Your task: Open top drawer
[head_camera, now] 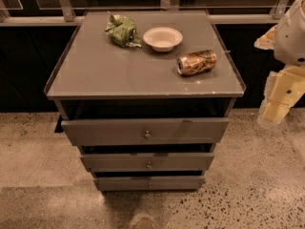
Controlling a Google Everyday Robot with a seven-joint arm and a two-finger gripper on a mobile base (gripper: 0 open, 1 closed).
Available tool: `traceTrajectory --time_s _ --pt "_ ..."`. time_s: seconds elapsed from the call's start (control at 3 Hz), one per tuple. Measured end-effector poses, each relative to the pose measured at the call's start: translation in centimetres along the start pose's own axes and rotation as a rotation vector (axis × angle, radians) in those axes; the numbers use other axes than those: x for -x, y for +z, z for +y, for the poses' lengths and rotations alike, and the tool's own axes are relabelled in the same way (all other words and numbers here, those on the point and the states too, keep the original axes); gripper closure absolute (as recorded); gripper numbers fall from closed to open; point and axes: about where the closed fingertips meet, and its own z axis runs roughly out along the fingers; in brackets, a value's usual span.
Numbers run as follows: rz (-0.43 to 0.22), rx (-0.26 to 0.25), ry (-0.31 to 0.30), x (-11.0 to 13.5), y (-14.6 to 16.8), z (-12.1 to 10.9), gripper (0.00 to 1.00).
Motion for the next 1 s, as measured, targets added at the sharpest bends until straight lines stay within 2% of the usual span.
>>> traceTrajectory --time_s 0.33,0.67,1.0 --pt "0.000 0.000 0.000 0.0 0.0 0.0 0.00" --pt "-0.036 -0.010 0.041 -0.5 2.1 0.7 0.00" --pt "-0.137 0.036 0.174 -1.8 7.7 4.2 0.00"
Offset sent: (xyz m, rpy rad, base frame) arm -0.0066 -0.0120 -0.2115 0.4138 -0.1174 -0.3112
